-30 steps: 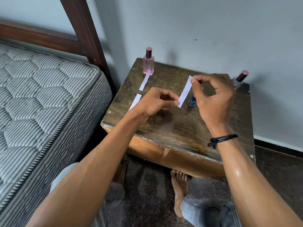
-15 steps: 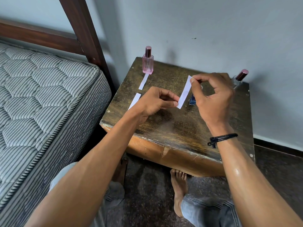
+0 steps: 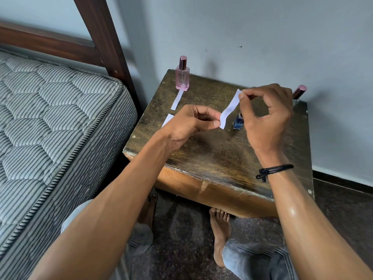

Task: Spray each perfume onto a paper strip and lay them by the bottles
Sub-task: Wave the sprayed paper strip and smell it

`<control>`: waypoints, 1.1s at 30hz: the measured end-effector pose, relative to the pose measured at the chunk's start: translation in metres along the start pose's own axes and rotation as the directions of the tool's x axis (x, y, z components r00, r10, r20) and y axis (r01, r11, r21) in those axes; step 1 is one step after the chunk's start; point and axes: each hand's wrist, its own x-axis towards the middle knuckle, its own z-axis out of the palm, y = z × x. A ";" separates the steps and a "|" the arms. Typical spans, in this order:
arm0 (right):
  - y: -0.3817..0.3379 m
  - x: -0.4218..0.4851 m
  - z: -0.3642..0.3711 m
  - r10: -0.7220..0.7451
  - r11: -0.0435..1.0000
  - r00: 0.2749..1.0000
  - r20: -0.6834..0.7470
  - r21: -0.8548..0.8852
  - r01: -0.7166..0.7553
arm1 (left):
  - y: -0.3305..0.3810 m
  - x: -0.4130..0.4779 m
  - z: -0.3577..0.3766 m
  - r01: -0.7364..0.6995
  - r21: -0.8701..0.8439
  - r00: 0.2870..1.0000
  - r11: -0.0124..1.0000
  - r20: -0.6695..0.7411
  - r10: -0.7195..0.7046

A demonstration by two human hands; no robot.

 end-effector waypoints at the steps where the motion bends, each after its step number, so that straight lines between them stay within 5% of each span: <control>1: 0.000 0.000 0.000 -0.001 1.000 1.000 0.005 0.000 0.001 | -0.001 0.000 0.001 0.005 0.055 1.000 0.998 -0.011 -0.005; 6: 0.001 -0.002 0.003 -0.010 1.000 0.999 0.047 0.000 0.010 | -0.002 0.001 0.005 0.050 0.258 0.997 0.965 -0.062 -0.035; 33: 0.005 -0.002 0.003 0.076 0.997 0.993 0.088 -0.040 -0.073 | 0.001 0.001 0.002 0.135 0.351 0.990 0.927 -0.087 -0.111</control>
